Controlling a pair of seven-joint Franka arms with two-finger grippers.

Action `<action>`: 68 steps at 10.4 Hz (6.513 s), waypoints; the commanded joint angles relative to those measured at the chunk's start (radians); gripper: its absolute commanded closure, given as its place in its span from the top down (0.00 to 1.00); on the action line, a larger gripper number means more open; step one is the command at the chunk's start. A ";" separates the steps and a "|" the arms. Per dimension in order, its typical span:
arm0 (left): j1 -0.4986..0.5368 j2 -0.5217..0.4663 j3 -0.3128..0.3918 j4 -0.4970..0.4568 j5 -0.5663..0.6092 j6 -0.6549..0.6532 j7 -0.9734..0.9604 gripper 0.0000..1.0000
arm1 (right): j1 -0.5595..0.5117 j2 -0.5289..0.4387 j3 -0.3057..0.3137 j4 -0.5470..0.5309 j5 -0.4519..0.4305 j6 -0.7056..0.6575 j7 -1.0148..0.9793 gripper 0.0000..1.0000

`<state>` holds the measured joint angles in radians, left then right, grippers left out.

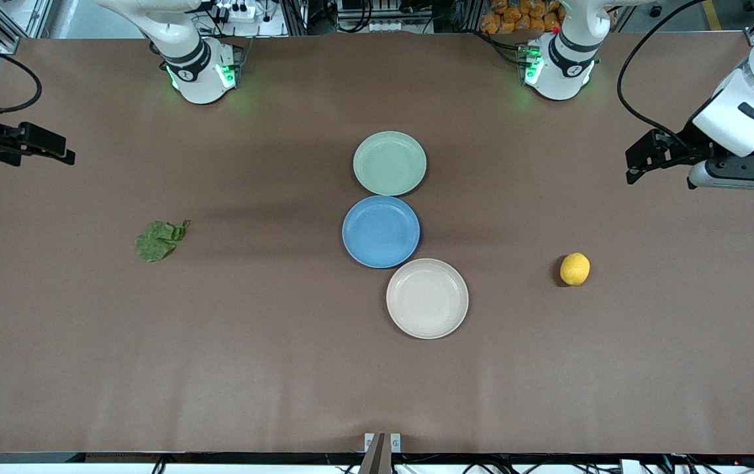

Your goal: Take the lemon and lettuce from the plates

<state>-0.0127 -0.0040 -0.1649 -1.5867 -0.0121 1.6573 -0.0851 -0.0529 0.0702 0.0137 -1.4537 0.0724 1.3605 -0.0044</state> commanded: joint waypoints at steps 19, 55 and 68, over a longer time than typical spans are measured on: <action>0.008 0.029 0.005 0.016 -0.026 -0.001 -0.008 1.00 | -0.033 0.008 0.005 0.013 0.024 -0.015 -0.005 1.00; 0.000 0.036 0.001 0.016 -0.049 -0.001 -0.036 1.00 | -0.007 -0.043 -0.018 -0.060 0.023 0.034 -0.003 1.00; -0.001 0.044 -0.001 0.016 -0.049 -0.001 -0.038 1.00 | 0.005 -0.018 -0.012 -0.024 -0.078 0.101 0.222 1.00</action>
<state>-0.0144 0.0335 -0.1647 -1.5852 -0.0367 1.6575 -0.1129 -0.0535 0.0489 0.0009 -1.4867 0.0417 1.4596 0.2239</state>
